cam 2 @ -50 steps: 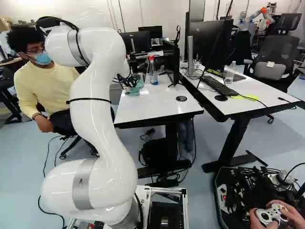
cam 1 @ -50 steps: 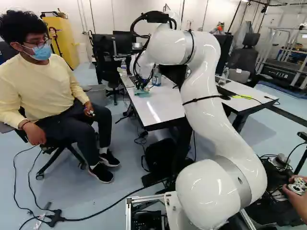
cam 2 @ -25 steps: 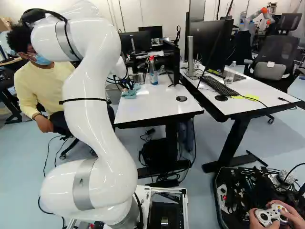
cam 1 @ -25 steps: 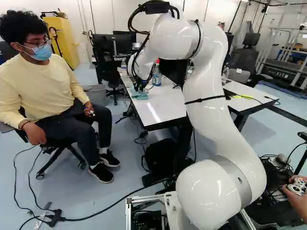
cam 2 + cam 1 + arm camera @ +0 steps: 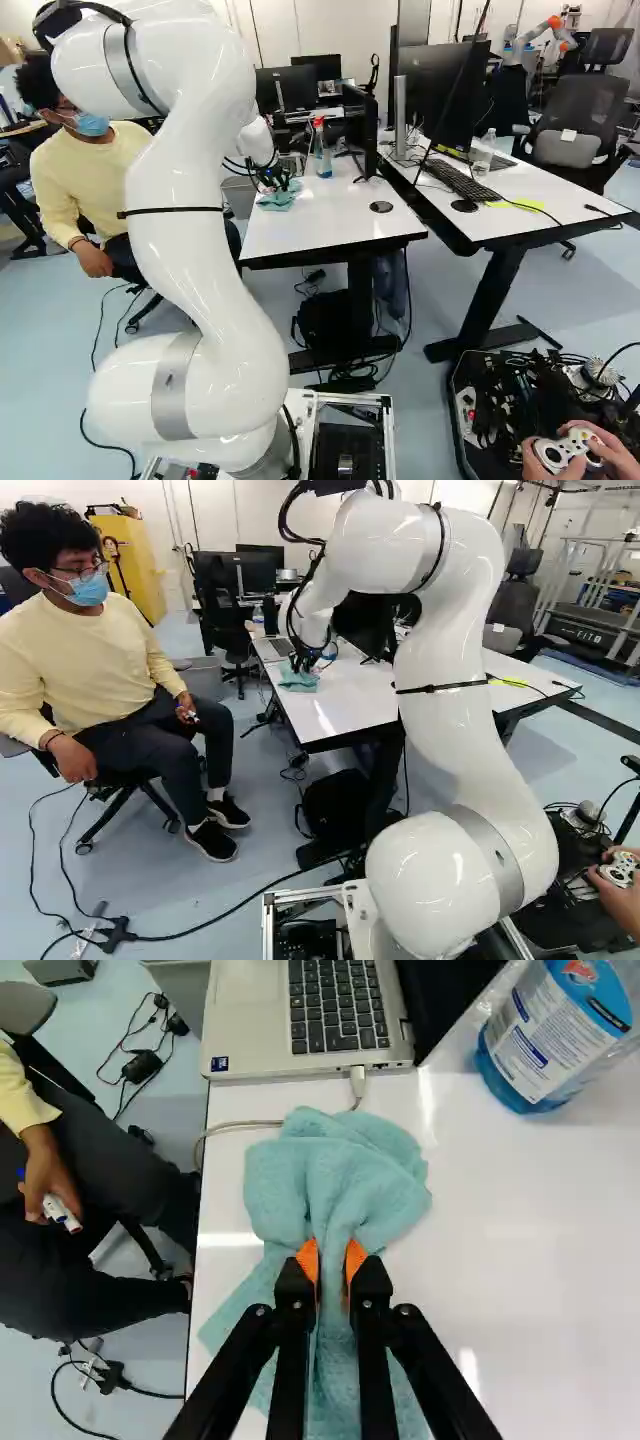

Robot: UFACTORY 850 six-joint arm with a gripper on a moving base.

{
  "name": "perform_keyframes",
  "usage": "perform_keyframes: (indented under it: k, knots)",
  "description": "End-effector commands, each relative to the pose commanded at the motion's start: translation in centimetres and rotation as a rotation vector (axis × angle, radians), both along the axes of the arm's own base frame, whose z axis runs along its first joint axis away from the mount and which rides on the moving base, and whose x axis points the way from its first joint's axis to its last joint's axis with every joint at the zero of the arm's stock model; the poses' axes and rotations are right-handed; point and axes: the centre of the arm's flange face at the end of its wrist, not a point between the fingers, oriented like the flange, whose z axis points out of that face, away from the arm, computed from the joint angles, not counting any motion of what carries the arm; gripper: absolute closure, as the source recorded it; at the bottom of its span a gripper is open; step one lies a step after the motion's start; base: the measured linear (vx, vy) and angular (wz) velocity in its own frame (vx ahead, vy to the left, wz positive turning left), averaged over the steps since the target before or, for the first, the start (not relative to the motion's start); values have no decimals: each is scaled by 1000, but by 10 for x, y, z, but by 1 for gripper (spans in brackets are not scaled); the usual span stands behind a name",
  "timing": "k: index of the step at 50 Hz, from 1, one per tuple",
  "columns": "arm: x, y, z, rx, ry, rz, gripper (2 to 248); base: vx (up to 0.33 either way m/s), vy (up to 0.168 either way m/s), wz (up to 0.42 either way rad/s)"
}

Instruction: Clean the table with the green towel

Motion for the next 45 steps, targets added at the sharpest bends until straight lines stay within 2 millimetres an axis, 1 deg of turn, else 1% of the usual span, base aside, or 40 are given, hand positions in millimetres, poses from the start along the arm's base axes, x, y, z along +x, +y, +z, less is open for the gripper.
perform_keyframes:
  k: [7,15,23,32,45]
  knots:
    - [3,-13,0,0,-1,-19,199,0,0,0]
    - [11,-26,-1,1,-6,-41,199,0,0,0]
    - [24,-31,-2,2,-17,-50,199,0,0,0]
    - [38,-25,-4,4,-32,-44,199,0,0,0]
    - [50,-4,-5,7,-46,-16,199,0,0,0]
